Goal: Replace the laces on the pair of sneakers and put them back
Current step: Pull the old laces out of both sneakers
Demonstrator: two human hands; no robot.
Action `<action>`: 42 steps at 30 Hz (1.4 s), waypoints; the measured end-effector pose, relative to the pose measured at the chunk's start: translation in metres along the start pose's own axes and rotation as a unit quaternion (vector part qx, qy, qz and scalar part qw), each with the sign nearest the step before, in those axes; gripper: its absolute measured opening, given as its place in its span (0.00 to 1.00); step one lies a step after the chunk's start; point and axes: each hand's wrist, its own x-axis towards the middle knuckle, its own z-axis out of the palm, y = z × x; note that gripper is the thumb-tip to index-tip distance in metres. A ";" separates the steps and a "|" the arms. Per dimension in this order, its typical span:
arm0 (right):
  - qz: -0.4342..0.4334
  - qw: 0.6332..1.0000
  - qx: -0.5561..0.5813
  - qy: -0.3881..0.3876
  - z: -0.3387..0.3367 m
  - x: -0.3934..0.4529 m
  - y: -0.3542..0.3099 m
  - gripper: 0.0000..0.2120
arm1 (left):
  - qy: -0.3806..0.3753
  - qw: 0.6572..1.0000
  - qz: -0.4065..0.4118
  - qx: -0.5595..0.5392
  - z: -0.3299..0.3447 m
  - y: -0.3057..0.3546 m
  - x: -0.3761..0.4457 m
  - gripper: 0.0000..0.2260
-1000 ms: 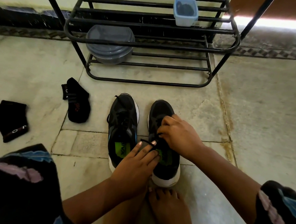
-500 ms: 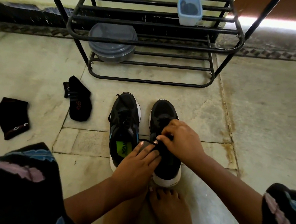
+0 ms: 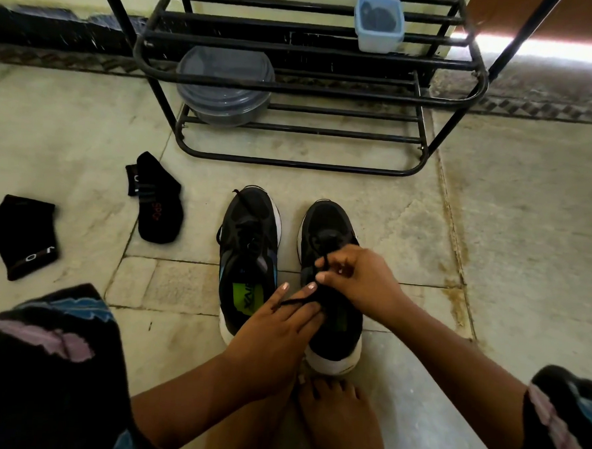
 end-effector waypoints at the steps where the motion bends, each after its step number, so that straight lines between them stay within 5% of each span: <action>1: -0.014 0.998 -0.064 0.001 0.005 0.000 0.003 0.08 | 0.000 1.000 0.005 0.005 -0.001 0.000 0.000 0.26; 4: -0.098 0.978 -0.173 0.059 0.014 -0.001 0.006 0.10 | -0.007 1.000 0.014 0.015 -0.001 -0.002 -0.001 0.27; 11: -0.093 0.953 0.081 0.277 -0.028 -0.007 -0.010 0.10 | -0.005 0.999 0.029 0.040 0.000 -0.004 -0.003 0.29; 19: -0.088 0.892 0.359 0.262 -0.025 -0.027 -0.013 0.12 | -0.044 0.999 0.019 0.013 -0.001 -0.004 -0.004 0.31; 24: -0.061 0.929 0.305 0.201 -0.023 -0.022 -0.015 0.08 | -0.053 0.998 0.028 0.005 0.000 -0.003 -0.003 0.31; 26: -0.005 0.953 0.252 0.169 -0.017 -0.021 -0.006 0.13 | -0.045 0.999 0.024 0.006 -0.003 -0.001 -0.001 0.30; 29: 0.043 0.993 0.029 0.110 -0.002 -0.026 0.007 0.22 | -0.051 0.997 0.020 0.045 -0.002 -0.002 -0.002 0.31; 32: 0.029 0.989 -0.123 0.070 0.011 -0.032 0.015 0.19 | -0.059 0.998 -0.008 0.037 -0.009 -0.002 -0.002 0.30; 39: 0.053 0.985 -0.099 0.129 0.007 -0.041 0.032 0.07 | -0.045 0.999 0.008 -0.005 0.004 0.001 -0.004 0.30; 42: 0.052 0.997 -0.019 0.057 -0.011 -0.045 0.028 0.07 | -0.011 1.000 0.010 -0.002 0.007 0.001 -0.003 0.29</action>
